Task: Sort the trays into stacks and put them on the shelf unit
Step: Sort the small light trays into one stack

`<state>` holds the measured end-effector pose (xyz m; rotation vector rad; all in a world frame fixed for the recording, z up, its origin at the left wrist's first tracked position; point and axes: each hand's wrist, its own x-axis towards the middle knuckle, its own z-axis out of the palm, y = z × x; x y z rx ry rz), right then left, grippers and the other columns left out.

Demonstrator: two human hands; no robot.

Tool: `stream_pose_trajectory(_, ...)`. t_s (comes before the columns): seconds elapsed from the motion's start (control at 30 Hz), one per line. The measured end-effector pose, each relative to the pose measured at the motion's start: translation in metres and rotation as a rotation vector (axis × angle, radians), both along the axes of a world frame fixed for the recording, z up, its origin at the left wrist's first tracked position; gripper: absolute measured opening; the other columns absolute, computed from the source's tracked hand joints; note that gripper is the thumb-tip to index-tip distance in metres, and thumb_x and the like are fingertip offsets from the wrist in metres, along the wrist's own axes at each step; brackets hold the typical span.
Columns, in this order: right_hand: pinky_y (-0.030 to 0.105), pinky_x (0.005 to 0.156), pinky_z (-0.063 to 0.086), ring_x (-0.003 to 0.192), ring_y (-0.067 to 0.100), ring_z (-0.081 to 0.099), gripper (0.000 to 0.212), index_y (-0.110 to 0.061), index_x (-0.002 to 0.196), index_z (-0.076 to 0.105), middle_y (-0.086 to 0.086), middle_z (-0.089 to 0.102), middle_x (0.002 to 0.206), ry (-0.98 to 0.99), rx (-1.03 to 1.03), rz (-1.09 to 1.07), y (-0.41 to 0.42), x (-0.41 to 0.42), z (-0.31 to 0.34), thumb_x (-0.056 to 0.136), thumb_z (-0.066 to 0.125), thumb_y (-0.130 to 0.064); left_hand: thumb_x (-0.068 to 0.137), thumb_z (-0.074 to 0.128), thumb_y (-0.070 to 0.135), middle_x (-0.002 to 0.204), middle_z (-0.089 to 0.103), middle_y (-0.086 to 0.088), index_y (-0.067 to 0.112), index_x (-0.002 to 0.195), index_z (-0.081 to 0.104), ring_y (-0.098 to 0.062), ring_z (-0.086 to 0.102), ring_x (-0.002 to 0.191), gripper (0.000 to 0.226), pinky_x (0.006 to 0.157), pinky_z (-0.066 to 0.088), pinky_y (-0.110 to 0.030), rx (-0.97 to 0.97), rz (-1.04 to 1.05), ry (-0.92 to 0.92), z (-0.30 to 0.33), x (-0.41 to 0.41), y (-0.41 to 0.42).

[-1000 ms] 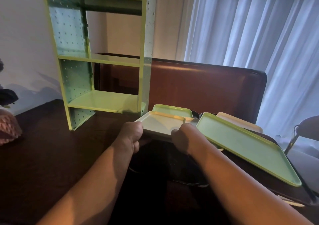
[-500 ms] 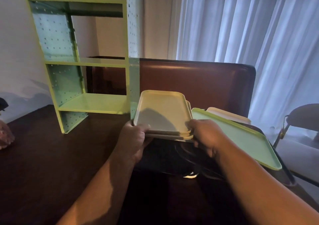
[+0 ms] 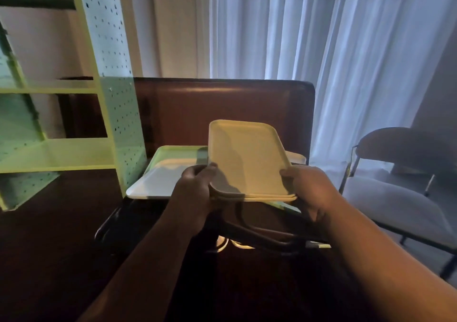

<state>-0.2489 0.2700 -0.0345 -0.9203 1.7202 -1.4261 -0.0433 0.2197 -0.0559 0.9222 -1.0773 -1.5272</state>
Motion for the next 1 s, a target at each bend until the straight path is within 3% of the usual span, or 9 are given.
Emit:
stream_pose_trajectory(0.1,0.039,0.074,0.049,0.084,0.029,0.06,0.013,0.002,0.099,0.065,0.013,0.06,0.09,-0.133,0.008,-0.01,0.002,-0.02,0.0,0.089,0.062,-0.005,0.091,0.068,0.022,0.115,0.068,-0.018,0.011,0.116,0.058,-0.034,0.071,0.098,0.029,0.081,0.061,-0.049,-0.005,-0.009,-0.12,0.005,-0.011,-0.008)
stream_pose_trajectory(0.2,0.03,0.061,0.056,0.074,0.023,0.064,0.01,-0.007,0.086,0.061,0.009,0.062,0.085,-0.079,0.066,-0.013,-0.001,-0.032,0.002,0.091,0.067,-0.014,0.081,0.076,0.007,0.115,0.065,-0.019,0.008,0.122,0.052,-0.036,0.071,0.097,0.048,0.082,0.061,-0.05,0.022,-0.078,-0.191,0.009,-0.023,-0.004)
stream_pose_trajectory(0.27,0.037,0.073,0.062,0.078,0.024,0.067,0.016,-0.011,0.085,0.061,0.009,0.065,0.084,-0.047,0.077,-0.025,-0.004,-0.04,-0.002,0.092,0.069,-0.023,0.073,0.082,0.016,0.116,0.066,-0.02,0.007,0.126,0.049,-0.038,0.072,0.096,0.063,0.079,0.062,-0.051,0.043,-0.129,-0.167,0.008,-0.031,0.001)
stream_pose_trajectory(0.33,0.048,0.089,0.056,0.091,0.031,0.069,0.015,-0.012,0.09,0.065,0.014,0.069,0.093,-0.039,0.07,-0.03,-0.003,-0.047,-0.007,0.092,0.068,-0.026,0.086,0.073,0.032,0.113,0.07,-0.017,0.007,0.124,0.053,-0.032,0.074,0.09,0.05,0.071,0.063,-0.045,0.046,-0.14,-0.128,0.008,-0.037,0.005)
stream_pose_trajectory(0.43,0.05,0.093,0.053,0.094,0.034,0.068,0.01,-0.013,0.095,0.068,0.018,0.071,0.102,-0.072,0.072,0.007,-0.001,-0.056,-0.015,0.094,0.065,-0.023,0.101,0.054,0.039,0.113,0.071,-0.012,0.01,0.125,0.062,-0.026,0.073,0.088,0.038,0.058,0.061,-0.032,0.002,-0.061,-0.164,0.007,-0.042,0.001)
stream_pose_trajectory(0.6,0.053,0.097,0.049,0.095,0.038,0.065,0.015,-0.008,0.104,0.068,0.02,0.069,0.103,-0.225,0.036,0.045,0.006,-0.062,-0.017,0.092,0.063,-0.014,0.097,0.061,0.018,0.115,0.073,-0.016,0.012,0.099,0.077,-0.038,0.069,0.104,0.017,0.074,0.06,-0.048,0.046,-0.054,-0.068,0.006,-0.045,-0.008)
stream_pose_trajectory(0.7,0.06,0.102,0.046,0.114,0.047,0.063,0.028,-0.005,0.113,0.068,0.025,0.069,0.119,-0.238,0.058,0.078,0.009,-0.067,-0.019,0.086,0.066,-0.013,0.093,0.061,0.005,0.102,0.075,-0.025,-0.004,0.106,0.069,-0.041,0.072,0.09,0.018,0.083,0.059,-0.053,0.118,-0.093,-0.02,0.007,-0.045,-0.003)
stream_pose_trajectory(0.87,0.053,0.095,0.051,0.091,0.037,0.067,0.015,0.0,0.099,0.067,0.018,0.072,0.09,-0.138,0.092,0.089,0.01,-0.065,-0.018,0.093,0.066,-0.014,0.094,0.06,0.005,0.106,0.073,-0.028,-0.005,0.119,0.063,-0.042,0.074,0.09,0.028,0.074,0.059,-0.046,0.137,-0.054,-0.007,0.0,-0.046,-0.008)
stream_pose_trajectory(1.0,0.05,0.089,0.056,0.089,0.033,0.069,0.007,-0.007,0.098,0.067,0.016,0.071,0.092,-0.083,0.066,0.129,0.008,-0.065,-0.018,0.092,0.067,-0.009,0.099,0.054,0.017,0.11,0.071,-0.025,-0.004,0.12,0.062,-0.04,0.069,0.102,0.03,0.088,0.057,-0.05,0.088,-0.008,-0.13,-0.002,-0.054,-0.009)
